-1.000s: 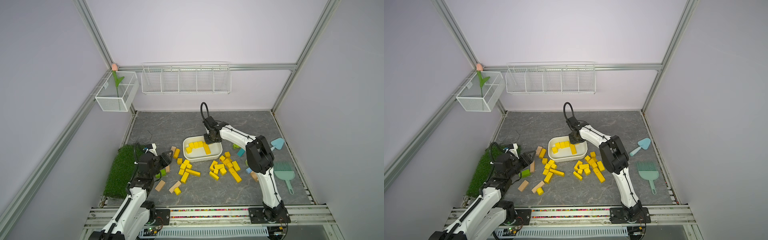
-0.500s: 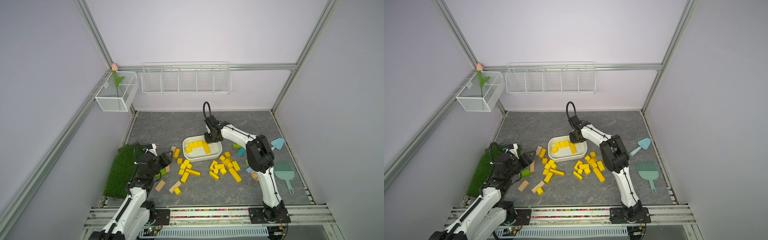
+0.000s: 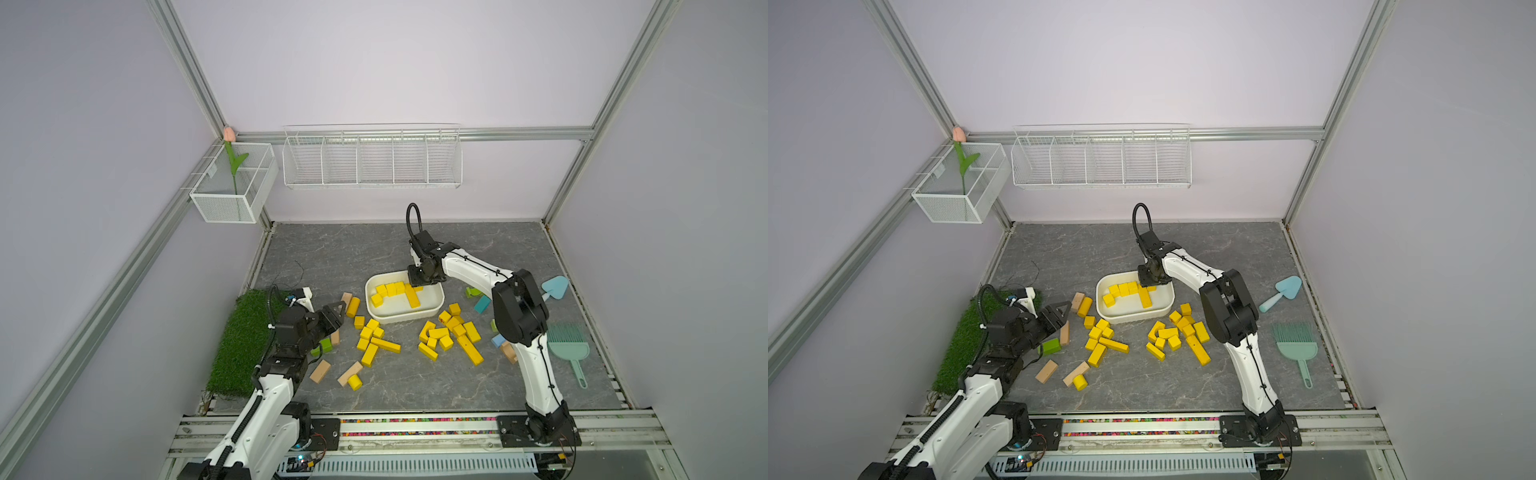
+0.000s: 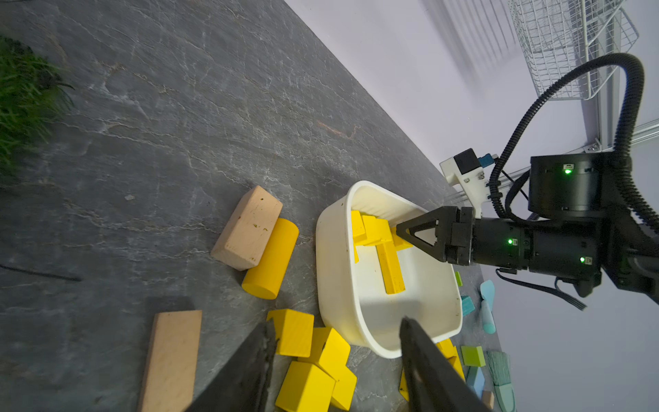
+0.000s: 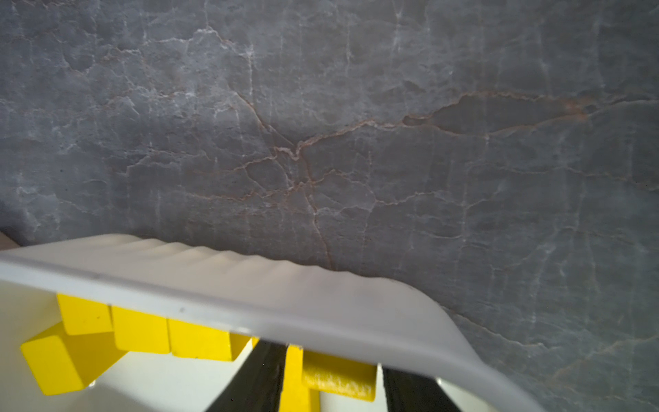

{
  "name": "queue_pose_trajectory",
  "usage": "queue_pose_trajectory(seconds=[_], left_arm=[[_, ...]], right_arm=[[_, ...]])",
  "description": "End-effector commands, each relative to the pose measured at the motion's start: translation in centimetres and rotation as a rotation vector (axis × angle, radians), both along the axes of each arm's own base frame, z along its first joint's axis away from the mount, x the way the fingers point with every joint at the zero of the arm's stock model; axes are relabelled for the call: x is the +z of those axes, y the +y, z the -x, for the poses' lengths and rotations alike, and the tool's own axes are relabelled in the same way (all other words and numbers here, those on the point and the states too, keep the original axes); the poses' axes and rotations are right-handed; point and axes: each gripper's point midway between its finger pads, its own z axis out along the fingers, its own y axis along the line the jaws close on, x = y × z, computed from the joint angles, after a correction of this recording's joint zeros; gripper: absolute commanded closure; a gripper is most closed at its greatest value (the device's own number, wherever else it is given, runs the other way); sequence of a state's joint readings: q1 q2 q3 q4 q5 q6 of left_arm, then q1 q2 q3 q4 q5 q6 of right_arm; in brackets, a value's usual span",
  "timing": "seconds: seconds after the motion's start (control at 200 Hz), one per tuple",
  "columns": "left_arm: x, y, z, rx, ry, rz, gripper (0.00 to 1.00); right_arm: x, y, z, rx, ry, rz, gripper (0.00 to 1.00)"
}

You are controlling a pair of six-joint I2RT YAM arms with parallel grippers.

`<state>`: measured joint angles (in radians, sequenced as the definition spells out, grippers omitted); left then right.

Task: Pick out the yellow building blocks
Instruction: Place the building block in the storage box, then pick up the building block from the center of the board.

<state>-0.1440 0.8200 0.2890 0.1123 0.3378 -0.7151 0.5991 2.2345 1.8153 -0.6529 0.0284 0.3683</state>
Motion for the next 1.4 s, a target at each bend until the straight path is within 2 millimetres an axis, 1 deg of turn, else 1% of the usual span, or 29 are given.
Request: queue_pose_trajectory(seconds=[0.0,0.135,0.28,0.345,0.44,0.65,0.915,0.99,1.01,1.025,1.055,1.2,1.28,1.395], left_arm=[[0.0,0.2,-0.1,0.012,-0.001,0.012,0.42],[-0.1,0.3,-0.2,0.017,0.003,0.012,0.42],[-0.3,0.3,-0.2,0.021,0.014,0.012,0.43],[-0.3,0.4,-0.2,0.027,0.017,0.011,0.43],[-0.3,0.5,-0.2,0.031,0.019,0.013,0.43],[-0.3,0.7,-0.1,0.044,0.020,0.010,0.43],[-0.6,0.7,-0.3,0.046,0.040,0.010,0.43],[-0.6,0.7,-0.3,0.046,0.041,0.011,0.43],[-0.7,0.7,-0.3,0.049,0.043,0.011,0.43],[-0.6,0.7,-0.3,0.049,0.042,0.011,0.43],[-0.6,0.7,-0.3,0.051,0.041,0.012,0.43],[-0.7,0.8,-0.3,0.052,0.047,0.012,0.43],[-0.8,0.7,-0.3,0.050,0.051,0.013,0.43],[-0.9,0.7,-0.5,0.047,0.058,0.012,0.43]], right_arm=[[4.9,-0.1,0.2,0.011,-0.071,-0.057,0.54],[7.6,-1.2,1.7,0.015,-0.109,-0.071,0.54],[10.0,-3.5,4.2,0.012,-0.151,-0.067,0.54],[10.7,-4.5,5.6,0.008,-0.160,-0.068,0.54],[11.0,-6.0,7.7,0.007,-0.162,-0.067,0.54],[10.2,-9.0,11.9,-0.009,-0.147,-0.063,0.54],[8.9,-11.2,16.3,-0.052,-0.124,-0.117,0.54],[8.0,-11.7,17.4,-0.065,-0.109,-0.135,0.53],[8.1,-11.6,17.5,-0.065,-0.113,-0.147,0.53],[7.2,-11.8,18.1,-0.066,-0.095,-0.141,0.53],[6.5,-12.0,18.6,-0.067,-0.083,-0.141,0.53],[4.7,-12.8,19.7,-0.078,-0.078,-0.135,0.53],[4.6,-12.9,19.8,-0.083,-0.094,-0.151,0.53],[4.5,-13.2,20.0,-0.097,-0.110,-0.160,0.51]])
